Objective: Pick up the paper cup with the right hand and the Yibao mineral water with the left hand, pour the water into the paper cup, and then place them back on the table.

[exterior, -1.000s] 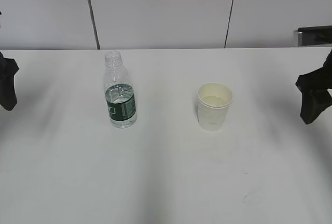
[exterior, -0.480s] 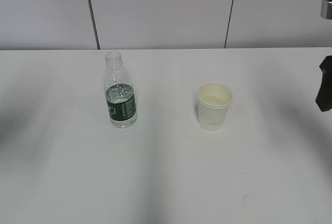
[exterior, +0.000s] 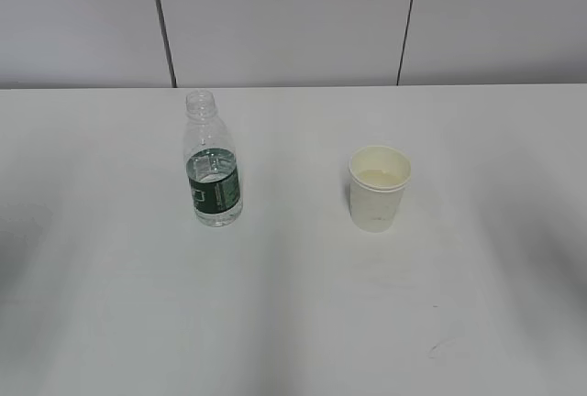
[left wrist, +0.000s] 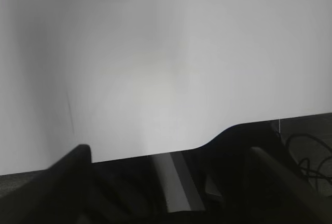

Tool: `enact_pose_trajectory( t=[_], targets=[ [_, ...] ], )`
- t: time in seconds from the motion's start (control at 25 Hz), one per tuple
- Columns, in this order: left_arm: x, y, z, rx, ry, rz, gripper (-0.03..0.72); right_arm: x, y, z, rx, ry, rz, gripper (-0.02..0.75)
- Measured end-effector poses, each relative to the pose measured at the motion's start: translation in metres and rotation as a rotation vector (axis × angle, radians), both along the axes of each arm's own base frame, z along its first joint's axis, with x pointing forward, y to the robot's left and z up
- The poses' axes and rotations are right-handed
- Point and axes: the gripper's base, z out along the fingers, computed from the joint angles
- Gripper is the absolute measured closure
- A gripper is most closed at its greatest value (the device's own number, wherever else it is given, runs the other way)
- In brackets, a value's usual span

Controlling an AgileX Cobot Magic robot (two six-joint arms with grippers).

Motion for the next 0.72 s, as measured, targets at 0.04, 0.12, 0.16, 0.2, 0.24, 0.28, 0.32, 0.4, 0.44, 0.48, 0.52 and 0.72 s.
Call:
enact_pose_trajectory(
  t=[0.04, 0.12, 0.16, 0.2, 0.24, 0.28, 0.32, 0.4, 0.44, 0.48, 0.52, 0.72],
  targets=[
    [-0.006, 0.000, -0.001, 0.000, -0.011, 0.000, 0.146, -0.006, 0.000, -0.001, 0.000, -0.005, 0.000, 0.151],
    [-0.017, 0.001, -0.004, -0.001, -0.033, 0.001, 0.146, -0.020, 0.000, -0.005, 0.000, -0.007, 0.000, 0.151],
    [-0.022, 0.001, -0.005, -0.002, -0.051, 0.002, 0.146, -0.025, 0.000, -0.008, 0.000, -0.004, 0.000, 0.151],
    [-0.027, 0.001, -0.007, -0.002, -0.071, 0.004, 0.146, -0.030, -0.001, -0.010, 0.000, -0.011, 0.000, 0.151],
    [-0.031, 0.001, -0.009, -0.003, -0.085, 0.005, 0.146, -0.036, -0.001, -0.013, 0.000, -0.016, -0.001, 0.151],
    [-0.036, 0.002, -0.012, -0.003, -0.098, 0.006, 0.146, -0.041, -0.001, -0.017, 0.000, -0.012, -0.001, 0.151],
    [-0.041, 0.002, -0.015, -0.004, -0.110, 0.007, 0.146, -0.046, -0.001, -0.020, 0.000, -0.021, -0.002, 0.151],
    [-0.050, 0.002, -0.021, -0.004, -0.134, 0.009, 0.146, -0.056, -0.001, -0.030, 0.000, -0.030, -0.003, 0.151],
    [-0.054, 0.002, -0.024, -0.005, -0.141, 0.009, 0.146, -0.061, -0.001, -0.035, 0.000, -0.030, -0.004, 0.152],
    [-0.057, 0.003, -0.027, -0.005, -0.149, 0.010, 0.146, -0.065, -0.001, -0.039, 0.000, -0.040, -0.005, 0.152],
    [-0.060, 0.003, -0.029, -0.005, -0.158, 0.011, 0.146, -0.070, -0.001, -0.044, 0.000, -0.047, -0.006, 0.152],
    [-0.070, 0.003, -0.033, -0.008, -0.218, 0.014, 0.146, -0.089, -0.002, -0.055, 0.000, -0.086, -0.007, 0.152]
  ],
)
